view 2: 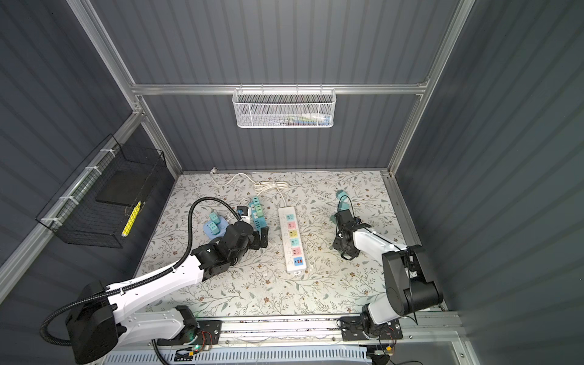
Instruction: Insert the plug
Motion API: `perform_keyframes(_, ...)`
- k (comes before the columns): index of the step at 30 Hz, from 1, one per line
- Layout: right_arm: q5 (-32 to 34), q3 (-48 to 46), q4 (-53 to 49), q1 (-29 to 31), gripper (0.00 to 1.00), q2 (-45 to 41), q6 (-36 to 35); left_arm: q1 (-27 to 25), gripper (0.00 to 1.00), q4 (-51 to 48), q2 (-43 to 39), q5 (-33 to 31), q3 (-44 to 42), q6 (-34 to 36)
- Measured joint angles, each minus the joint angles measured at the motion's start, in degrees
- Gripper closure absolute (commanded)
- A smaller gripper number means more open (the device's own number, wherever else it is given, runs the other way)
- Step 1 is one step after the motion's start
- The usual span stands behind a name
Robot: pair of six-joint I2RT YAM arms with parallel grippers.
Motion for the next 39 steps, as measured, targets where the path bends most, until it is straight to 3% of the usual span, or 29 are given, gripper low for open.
perform_keyframes(5,0.98,0.22,-0.76,3.8,0.59,-2.1,-0.11,0.15,0.0,-0.33,-0.24,0.0,0.0,-0.04)
perform_keyframes(13,0.94,-0.02,-0.79,15.1,0.58,0.0,4.57,0.15,0.0,-0.33,-0.28,0.79,0.0,-0.33)
perform_keyframes(16,0.59,-1.55,-0.7,17.92,0.45,-0.2,7.02,0.15,0.0,-0.31,0.04,1.31,0.0,-0.31)
perform_keyframes(19,-0.04,-3.39,-0.46,18.88,0.32,-1.9,9.33,0.15,0.0,-0.31,0.48,1.86,0.07,-0.28)
perform_keyframes(27,-6.99,-8.35,4.07,20.74,0.3,-9.46,13.35,0.15,0.0,-0.17,4.7,3.82,3.41,-0.24)
perform_keyframes(33,-10.86,-6.97,9.75,20.79,0.32,-7.72,12.55,0.15,0.0,-0.11,6.27,5.29,5.11,-0.2)
perform_keyframes(39,-8.07,-4.55,6.8,20.35,0.27,-12.7,9.35,0.26,0.1,0.0,8.76,9.42,8.66,2.05)
